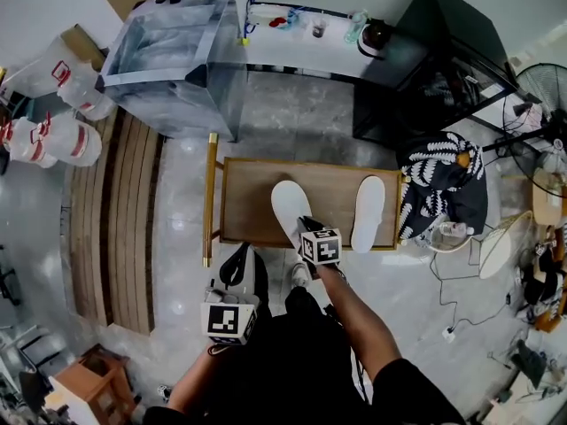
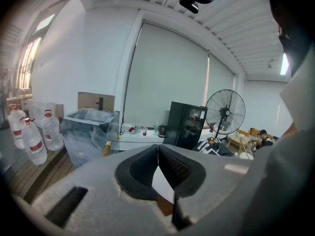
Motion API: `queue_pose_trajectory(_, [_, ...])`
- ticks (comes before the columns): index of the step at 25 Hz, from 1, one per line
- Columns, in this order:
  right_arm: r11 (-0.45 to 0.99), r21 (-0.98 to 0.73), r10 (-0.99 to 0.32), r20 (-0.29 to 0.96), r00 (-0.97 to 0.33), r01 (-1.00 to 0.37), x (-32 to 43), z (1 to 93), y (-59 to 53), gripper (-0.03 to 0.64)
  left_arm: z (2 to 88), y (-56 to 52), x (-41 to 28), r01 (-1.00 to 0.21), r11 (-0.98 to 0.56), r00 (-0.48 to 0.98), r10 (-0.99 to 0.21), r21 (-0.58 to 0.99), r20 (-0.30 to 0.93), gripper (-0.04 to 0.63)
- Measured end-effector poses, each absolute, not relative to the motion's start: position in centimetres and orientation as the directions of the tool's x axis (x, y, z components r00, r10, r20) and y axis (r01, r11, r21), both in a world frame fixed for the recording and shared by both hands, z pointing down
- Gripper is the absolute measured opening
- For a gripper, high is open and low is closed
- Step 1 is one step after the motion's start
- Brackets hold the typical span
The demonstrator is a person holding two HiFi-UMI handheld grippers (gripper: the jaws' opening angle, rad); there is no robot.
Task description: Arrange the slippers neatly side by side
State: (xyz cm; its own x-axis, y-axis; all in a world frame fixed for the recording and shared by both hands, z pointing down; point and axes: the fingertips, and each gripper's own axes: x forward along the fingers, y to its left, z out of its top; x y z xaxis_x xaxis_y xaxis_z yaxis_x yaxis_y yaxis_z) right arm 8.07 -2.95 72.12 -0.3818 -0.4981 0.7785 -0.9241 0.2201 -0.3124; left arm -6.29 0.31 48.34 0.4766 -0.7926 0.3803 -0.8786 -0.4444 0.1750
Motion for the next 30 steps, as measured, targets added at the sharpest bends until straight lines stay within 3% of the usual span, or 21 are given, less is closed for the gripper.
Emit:
queue_pose_trajectory(18, [-0.173,-0.342,-0.595,0.784,-0.178,-0.924,21.1,74.2,-4.2,0.034,48.2,-0.1,-0.8,-0.802,-0.582,0.579,-0.708,0.132,0.405,0.017])
queue_pose_trajectory(30, [-0.244,-0.317,-0.564,0.815,-0.131,-0.917,23.5,76.9,-5.0,0.034,48.8,-0.4,-0.5,-0.791,-0.596,0.591,-0.689,0.137,0.418,0.017])
